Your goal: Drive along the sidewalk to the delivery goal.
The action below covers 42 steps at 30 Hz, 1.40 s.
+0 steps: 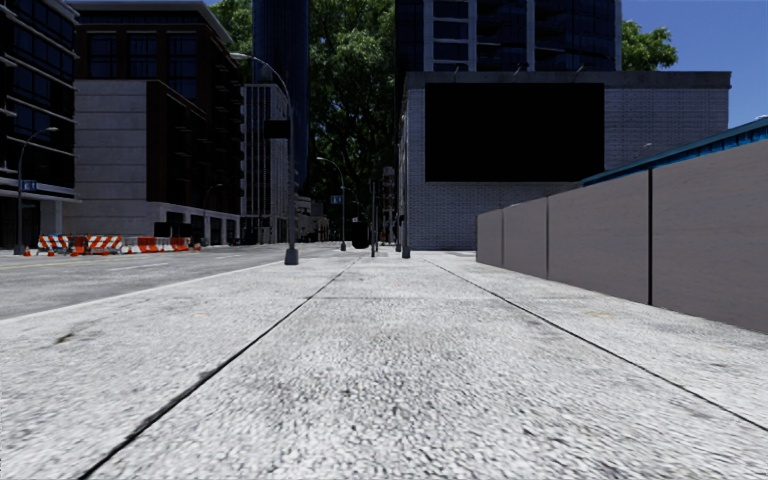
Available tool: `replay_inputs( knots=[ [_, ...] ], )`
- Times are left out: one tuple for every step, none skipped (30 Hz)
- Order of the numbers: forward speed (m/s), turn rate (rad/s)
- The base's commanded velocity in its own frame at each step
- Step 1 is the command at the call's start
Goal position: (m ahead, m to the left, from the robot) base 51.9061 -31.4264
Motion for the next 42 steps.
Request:
replay_inputs(
  knots=[
    [1.88,0.0],
    [1.88,0.0],
    [1.88,0.0],
    [1.88,0.0],
    [1.88,0.0],
    [1.88,0.0],
    [1.88,0.0],
    [1.88,0.0],
    [1.88,0.0],
    [1.88,0.0],
    [1.88,0.0],
    [1.88,0.0],
    [1.88,0.0],
    [1.88,0.0],
    [1.88,0.0],
    [1.88,0.0],
    [1.88,0.0],
    [1.88,0.0],
    [1.88,0.0],
    [1.88,0.0],
    [1.88,0.0],
    [1.88,0.0],
    [1.93,0.0],
    [2.0,0.0],
    [2.0,0.0],
    [2.0,0.0],
    [2.0,0.0],
    [2.0,0.0],
    [2.0,0.0],
    [2.0,0.0],
    [2.0,0.0],
    [2.0,0.0],
    [2.0,0.0],
    [2.0,0.0],
    [2.0,0.0],
    [2.0,0.0],
    [2.0,0.0],
    [2.0,0.0],
    [2.0,0.0],
    [2.0,0.0],
    [2.0,0.0],
    [2.0,0.0]
  ],
)
